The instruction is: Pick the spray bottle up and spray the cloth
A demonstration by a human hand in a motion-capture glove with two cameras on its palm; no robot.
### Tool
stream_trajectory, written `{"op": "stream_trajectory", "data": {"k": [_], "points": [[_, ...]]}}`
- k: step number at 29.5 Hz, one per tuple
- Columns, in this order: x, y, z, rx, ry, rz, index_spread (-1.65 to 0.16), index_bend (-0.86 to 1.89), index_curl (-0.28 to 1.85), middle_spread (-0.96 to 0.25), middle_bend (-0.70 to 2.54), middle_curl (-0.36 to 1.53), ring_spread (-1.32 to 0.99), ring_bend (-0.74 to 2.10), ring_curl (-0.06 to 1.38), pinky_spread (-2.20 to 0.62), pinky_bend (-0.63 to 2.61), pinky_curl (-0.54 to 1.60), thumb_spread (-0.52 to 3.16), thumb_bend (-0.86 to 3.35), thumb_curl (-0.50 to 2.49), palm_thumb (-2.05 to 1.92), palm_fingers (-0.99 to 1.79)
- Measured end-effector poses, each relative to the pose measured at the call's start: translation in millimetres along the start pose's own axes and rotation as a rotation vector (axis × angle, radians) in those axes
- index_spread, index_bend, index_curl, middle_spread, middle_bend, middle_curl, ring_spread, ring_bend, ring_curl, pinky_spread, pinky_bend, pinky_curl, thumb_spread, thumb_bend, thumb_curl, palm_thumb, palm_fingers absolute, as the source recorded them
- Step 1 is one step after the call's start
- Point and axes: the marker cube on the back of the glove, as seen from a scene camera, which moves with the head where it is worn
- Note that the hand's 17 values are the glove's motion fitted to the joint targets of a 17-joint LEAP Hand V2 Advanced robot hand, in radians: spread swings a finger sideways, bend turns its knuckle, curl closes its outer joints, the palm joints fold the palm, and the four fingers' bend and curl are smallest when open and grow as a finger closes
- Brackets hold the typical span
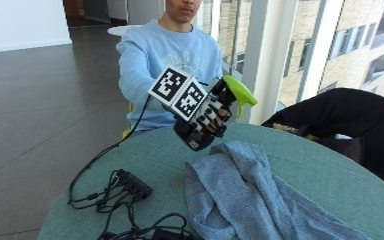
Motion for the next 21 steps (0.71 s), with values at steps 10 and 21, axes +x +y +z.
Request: {"op": "stream_trajectory", "data": {"k": [10,21], "points": [[-90.6,-14.4,79.5,0.167,-0.183,-0.312,-0.21,0.16,0.47,-0.07,0.38,0.44,-0.06,0.48,0.38,0.07,0.22,0.37,0.94,-0.02,0.54,0.87,1.2],[-138.3,-46.5,196.0,0.187,-0.298,-0.47,-0.21,0.17,0.47,-0.07,0.36,0.44,-0.06,0.47,0.37,0.07,0.21,0.37,0.95,-0.02,0.54,0.86,1.19]]}}
